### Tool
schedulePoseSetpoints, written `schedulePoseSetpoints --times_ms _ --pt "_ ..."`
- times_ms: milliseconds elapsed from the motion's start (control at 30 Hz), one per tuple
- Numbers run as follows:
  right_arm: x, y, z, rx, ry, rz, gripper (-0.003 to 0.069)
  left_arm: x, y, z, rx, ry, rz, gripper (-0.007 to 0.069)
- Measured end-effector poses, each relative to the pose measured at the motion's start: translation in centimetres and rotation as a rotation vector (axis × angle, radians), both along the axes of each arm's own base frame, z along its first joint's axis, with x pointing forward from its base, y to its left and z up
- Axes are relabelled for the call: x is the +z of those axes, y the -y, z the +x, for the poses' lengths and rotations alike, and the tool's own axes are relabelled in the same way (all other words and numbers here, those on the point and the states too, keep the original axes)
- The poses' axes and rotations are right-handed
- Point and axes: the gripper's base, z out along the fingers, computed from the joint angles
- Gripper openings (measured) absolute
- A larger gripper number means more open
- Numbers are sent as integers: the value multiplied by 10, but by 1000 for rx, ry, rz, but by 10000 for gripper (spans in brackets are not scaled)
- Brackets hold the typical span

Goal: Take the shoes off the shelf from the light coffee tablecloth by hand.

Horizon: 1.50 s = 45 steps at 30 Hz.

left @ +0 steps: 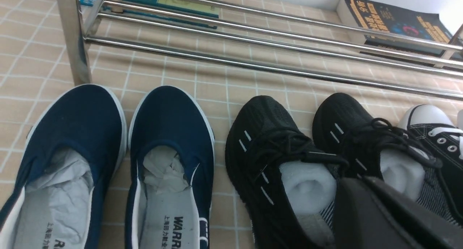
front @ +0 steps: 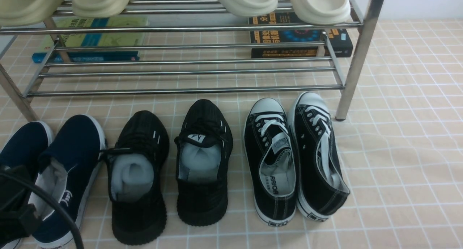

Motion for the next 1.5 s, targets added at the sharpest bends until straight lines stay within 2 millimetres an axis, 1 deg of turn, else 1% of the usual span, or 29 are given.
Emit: schedulePoseSetpoints --times_ms 133,200,233,267,300,433,467,500,533,567,867,1500 --pt "0 0 0 0 0 -1 115 -20 -1 -7 -8 5 17 33" --pt "0 0 0 0 0 -2 118 -37 -4 -16 -7 34 40 34" --pt "0 0 0 0 0 -2 120 -42 -5 -19 4 45 43 35" --pt "0 0 0 0 0 -2 120 -44 -6 -20 5 48 45 35" --pt "0 0 0 0 0 -3 123 -53 -8 -25 28 71 41 36" --pt "0 0 0 0 0 -3 129 -84 -12 -32 107 68 20 41" --pt "0 0 0 0 0 -3 130 -87 -13 -32 117 66 23 41" --pt "0 0 0 0 0 -3 132 -96 -14 -33 133 59 32 43" --pt "0 0 0 0 0 -3 133 -101 -14 -33 139 52 42 43" --pt "0 0 0 0 0 -3 134 -104 -15 -33 141 46 54 43" --pt "0 0 0 0 0 -4 147 -107 -16 -35 130 9 110 52" --pt "0 0 0 0 0 -4 176 -107 -15 -35 119 9 113 69"
